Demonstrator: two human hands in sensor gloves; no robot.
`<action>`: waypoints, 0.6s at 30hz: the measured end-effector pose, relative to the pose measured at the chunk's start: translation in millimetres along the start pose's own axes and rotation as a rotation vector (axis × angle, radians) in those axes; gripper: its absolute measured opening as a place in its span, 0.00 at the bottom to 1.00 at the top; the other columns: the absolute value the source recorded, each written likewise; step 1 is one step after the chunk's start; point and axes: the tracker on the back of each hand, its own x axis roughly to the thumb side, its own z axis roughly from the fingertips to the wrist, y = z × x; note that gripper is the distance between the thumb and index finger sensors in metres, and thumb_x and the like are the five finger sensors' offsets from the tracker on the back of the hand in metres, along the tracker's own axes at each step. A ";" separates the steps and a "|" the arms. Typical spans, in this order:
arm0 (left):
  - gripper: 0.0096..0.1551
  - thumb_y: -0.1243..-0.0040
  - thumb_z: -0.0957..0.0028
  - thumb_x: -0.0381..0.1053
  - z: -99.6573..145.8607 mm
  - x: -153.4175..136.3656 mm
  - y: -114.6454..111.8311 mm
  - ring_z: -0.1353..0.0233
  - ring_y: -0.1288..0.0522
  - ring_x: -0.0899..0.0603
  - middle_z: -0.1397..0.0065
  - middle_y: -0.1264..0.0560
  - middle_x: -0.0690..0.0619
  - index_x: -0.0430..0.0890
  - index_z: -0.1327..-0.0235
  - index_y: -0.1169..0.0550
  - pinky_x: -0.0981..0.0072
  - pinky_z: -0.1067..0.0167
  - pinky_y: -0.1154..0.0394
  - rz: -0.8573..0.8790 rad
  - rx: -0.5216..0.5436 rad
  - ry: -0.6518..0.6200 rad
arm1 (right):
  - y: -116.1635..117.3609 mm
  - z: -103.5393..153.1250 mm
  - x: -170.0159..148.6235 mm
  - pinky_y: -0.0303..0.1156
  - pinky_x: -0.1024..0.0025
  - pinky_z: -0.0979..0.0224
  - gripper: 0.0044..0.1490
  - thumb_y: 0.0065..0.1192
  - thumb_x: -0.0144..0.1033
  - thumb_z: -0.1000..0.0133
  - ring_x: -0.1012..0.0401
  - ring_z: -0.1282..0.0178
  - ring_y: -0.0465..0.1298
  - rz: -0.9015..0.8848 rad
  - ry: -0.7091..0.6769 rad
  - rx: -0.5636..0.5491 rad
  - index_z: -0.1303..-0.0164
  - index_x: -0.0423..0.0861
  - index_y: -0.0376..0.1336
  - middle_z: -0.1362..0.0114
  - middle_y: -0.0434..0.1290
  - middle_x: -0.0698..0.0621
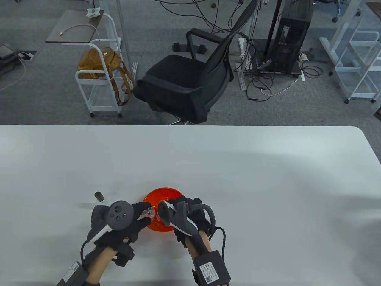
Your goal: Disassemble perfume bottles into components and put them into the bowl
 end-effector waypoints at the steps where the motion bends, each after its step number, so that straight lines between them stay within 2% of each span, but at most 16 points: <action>1: 0.31 0.29 0.54 0.55 0.0 -0.1 0.0 0.42 0.12 0.38 0.35 0.13 0.47 0.50 0.36 0.19 0.40 0.41 0.25 0.001 0.000 -0.001 | 0.8 -0.3 0.5 0.79 0.54 0.43 0.31 0.77 0.46 0.61 0.69 0.67 0.82 0.008 -0.002 0.002 0.45 0.61 0.71 0.36 0.80 0.58; 7: 0.31 0.29 0.54 0.53 0.3 0.2 -0.2 0.41 0.13 0.38 0.34 0.15 0.45 0.49 0.35 0.20 0.39 0.40 0.25 0.001 -0.008 -0.003 | 5.1 -2.3 -0.1 0.80 0.54 0.43 0.32 0.76 0.48 0.61 0.69 0.67 0.82 0.017 -0.002 0.020 0.44 0.61 0.71 0.37 0.81 0.58; 13: 0.32 0.28 0.54 0.50 0.4 2.5 -2.4 0.40 0.14 0.38 0.32 0.16 0.46 0.50 0.34 0.21 0.39 0.38 0.27 -0.028 -0.021 -0.012 | -14.6 5.3 -8.4 0.79 0.53 0.42 0.30 0.71 0.47 0.57 0.68 0.62 0.84 -0.105 0.016 -0.057 0.42 0.59 0.71 0.35 0.80 0.56; 15: 0.32 0.28 0.55 0.50 0.5 3.6 -2.6 0.41 0.14 0.39 0.33 0.16 0.45 0.50 0.34 0.21 0.39 0.38 0.27 -0.031 -0.017 -0.013 | -29.4 11.2 -13.7 0.79 0.53 0.41 0.29 0.66 0.50 0.56 0.67 0.59 0.85 -0.249 0.025 -0.102 0.42 0.59 0.71 0.35 0.80 0.56; 18: 0.31 0.27 0.55 0.51 0.6 5.3 -3.2 0.42 0.14 0.39 0.34 0.16 0.45 0.50 0.35 0.20 0.39 0.38 0.27 -0.040 -0.010 -0.021 | -41.8 17.1 -15.8 0.78 0.52 0.39 0.32 0.67 0.53 0.57 0.66 0.56 0.86 -0.496 -0.041 -0.069 0.41 0.59 0.70 0.36 0.81 0.56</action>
